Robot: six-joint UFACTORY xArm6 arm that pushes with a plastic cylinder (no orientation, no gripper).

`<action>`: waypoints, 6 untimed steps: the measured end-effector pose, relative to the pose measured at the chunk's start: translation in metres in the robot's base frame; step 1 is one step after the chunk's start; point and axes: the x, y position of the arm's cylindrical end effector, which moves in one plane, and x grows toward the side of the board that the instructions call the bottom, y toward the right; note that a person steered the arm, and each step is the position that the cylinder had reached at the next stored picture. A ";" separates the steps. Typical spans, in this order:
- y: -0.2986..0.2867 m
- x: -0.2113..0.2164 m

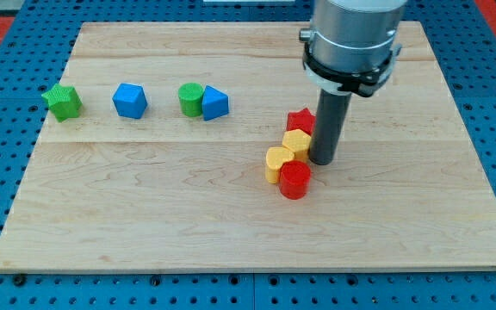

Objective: Arrange a line using the red and yellow blocks

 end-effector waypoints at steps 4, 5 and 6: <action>0.027 -0.021; 0.017 -0.034; 0.003 -0.049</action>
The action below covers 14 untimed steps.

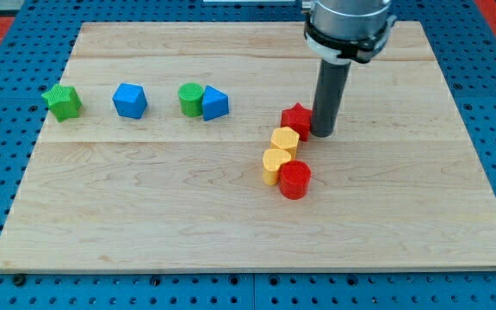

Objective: Arrange a line using the red and yellow blocks

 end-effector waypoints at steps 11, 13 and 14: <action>-0.062 0.060; -0.057 0.081; -0.065 0.120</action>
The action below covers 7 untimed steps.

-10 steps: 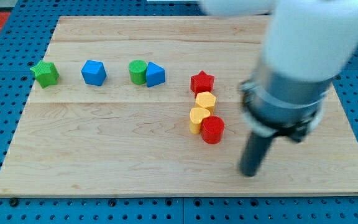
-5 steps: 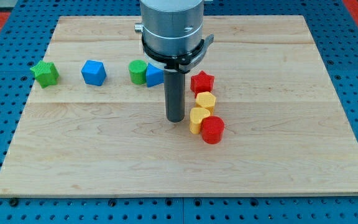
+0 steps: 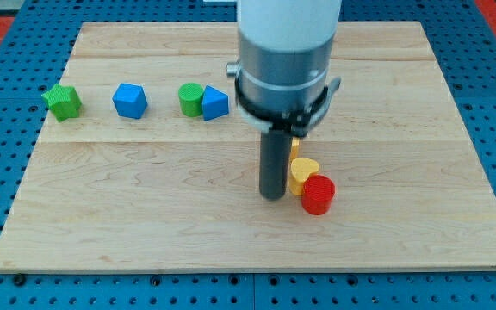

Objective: Arrange a line using the red and yellow blocks

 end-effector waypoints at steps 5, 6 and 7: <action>0.071 0.009; 0.069 0.009; 0.056 0.003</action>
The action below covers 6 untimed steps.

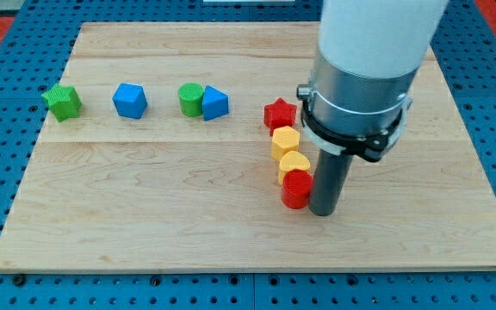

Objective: Arrange a line using the red and yellow blocks

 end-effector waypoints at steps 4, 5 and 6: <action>0.023 -0.036; 0.016 -0.036; 0.008 -0.036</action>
